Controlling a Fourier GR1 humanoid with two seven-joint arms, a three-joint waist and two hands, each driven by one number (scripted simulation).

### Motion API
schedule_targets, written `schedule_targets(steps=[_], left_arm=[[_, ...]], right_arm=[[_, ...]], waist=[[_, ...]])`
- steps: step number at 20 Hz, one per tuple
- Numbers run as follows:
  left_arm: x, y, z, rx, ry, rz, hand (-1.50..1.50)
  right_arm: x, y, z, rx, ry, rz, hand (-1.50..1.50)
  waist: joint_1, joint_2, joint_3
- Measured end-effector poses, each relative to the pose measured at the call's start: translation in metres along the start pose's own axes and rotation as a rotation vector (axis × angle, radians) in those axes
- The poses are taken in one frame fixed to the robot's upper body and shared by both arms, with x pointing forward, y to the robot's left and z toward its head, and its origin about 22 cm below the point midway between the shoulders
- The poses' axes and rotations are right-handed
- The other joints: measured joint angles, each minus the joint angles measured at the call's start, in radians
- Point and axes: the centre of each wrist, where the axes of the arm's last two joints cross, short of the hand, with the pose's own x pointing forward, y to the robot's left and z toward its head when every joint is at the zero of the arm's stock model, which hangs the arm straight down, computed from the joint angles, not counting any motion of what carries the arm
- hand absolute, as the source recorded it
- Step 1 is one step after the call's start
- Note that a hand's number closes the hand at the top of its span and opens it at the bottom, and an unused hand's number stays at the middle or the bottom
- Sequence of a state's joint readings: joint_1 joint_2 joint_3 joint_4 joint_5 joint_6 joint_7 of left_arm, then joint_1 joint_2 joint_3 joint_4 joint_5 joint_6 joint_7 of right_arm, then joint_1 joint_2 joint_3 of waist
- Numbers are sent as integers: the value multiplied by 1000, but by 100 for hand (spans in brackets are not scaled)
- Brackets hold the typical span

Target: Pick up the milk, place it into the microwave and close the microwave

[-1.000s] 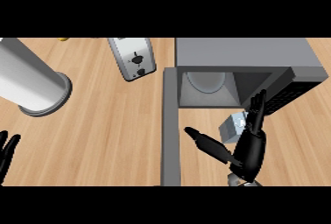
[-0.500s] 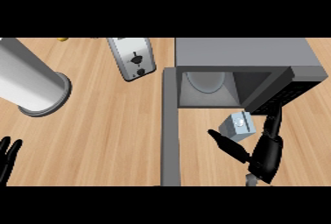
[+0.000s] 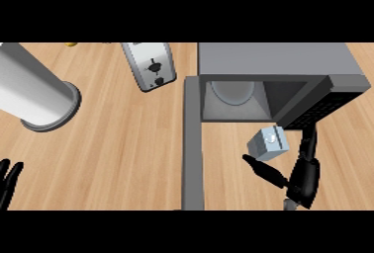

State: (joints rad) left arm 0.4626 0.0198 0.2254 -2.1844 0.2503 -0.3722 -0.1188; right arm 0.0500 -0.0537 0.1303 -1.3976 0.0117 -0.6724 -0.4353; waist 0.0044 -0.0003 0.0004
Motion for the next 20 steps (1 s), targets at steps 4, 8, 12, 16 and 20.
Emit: schedule_targets(steps=[4, 8, 12, 16, 20], left_arm=[[3, 1, 0, 1, 4, 1, -150], [-4, 2, -4, 3, 13, 0, -150], [-1, 7, 2, 8, 9, -3, -150], [1, 7, 2, 10, 12, -7, -150], [5, 8, 4, 12, 14, -13, -150]], right_arm=[[-12, -8, 2, 11, 23, 7, -150], [-31, -12, 5, 13, 44, 22, -150], [-48, -15, 2, 11, 60, 22, -150], [-70, -21, 3, 40, 80, 8, -150], [-81, -15, 7, 71, 94, -21, -150]], waist=[[0, 0, 0], [-1, 0, 0], [1, 0, 0], [2, 0, 0], [2, 0, 0]])
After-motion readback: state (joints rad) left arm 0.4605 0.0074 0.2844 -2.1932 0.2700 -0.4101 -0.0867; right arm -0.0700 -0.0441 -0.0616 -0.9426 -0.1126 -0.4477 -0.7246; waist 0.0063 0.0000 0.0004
